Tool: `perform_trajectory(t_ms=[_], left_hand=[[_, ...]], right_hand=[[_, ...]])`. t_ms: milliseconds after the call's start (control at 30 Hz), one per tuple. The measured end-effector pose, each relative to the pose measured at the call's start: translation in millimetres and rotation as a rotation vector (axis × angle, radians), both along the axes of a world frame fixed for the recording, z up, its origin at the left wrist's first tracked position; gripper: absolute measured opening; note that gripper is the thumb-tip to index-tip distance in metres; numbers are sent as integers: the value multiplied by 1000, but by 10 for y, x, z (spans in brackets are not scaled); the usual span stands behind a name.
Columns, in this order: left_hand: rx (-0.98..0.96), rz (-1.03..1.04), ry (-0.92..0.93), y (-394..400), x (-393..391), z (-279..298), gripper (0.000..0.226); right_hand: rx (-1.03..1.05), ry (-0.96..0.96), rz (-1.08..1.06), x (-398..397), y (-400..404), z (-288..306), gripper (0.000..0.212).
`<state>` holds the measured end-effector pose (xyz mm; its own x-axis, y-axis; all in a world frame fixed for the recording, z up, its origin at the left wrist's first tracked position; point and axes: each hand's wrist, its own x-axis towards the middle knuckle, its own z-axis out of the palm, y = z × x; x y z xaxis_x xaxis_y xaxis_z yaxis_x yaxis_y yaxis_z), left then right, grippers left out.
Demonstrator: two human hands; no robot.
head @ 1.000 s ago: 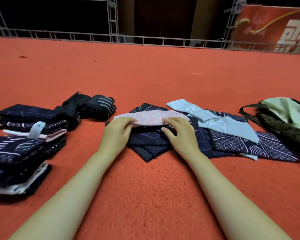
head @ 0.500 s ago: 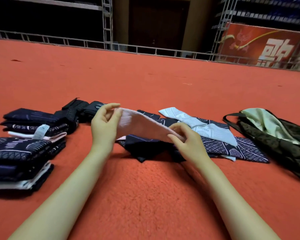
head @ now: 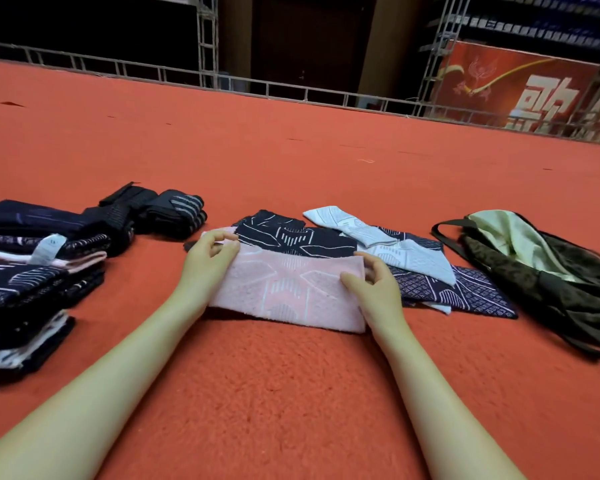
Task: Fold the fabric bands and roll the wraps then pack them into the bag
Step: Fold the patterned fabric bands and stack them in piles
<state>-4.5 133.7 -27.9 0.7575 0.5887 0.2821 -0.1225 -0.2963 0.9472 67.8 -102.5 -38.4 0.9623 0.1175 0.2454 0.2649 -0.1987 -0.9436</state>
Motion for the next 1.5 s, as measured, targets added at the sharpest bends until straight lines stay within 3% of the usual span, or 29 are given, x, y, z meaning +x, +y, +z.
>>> perform_trajectory(t_ms=[100,200,400,633,733,867,1000,1067,1200,1233,1500], left_hand=[[101,-35,118,48,14,-42,19],[151,-29,153,61,24,-77,22],[184,-15,102,-21,53,-93,24],[614,26,157,40,66,-182,30],[747,91,42,27,49,-153,22],[736,-107,-27,-159,33,-126,29],[968,-284,148,-372,54,-347,52],[899,-287,121,-374,73,-349,49],[230,-293,24,-403,49,-162,32],[155,-285,35,-426,39,-135,34],[624,-218,150,-436,-22,-157,65]], right_hand=[[-196,-26,84,-13,0,-14,62],[-348,-80,55,-10,3,-39,69],[-176,-102,-86,7,-15,-45,43],[-147,-106,-147,39,-36,-51,39],[-126,-114,-159,18,-31,-42,37],[-40,-160,-109,-86,40,28,31],[72,-144,120,-173,158,100,18],[-4,-158,264,-186,187,48,22],[-452,-361,282,-139,197,-150,29],[-476,-376,287,-134,204,-171,32],[-336,-316,261,-161,227,-159,40]])
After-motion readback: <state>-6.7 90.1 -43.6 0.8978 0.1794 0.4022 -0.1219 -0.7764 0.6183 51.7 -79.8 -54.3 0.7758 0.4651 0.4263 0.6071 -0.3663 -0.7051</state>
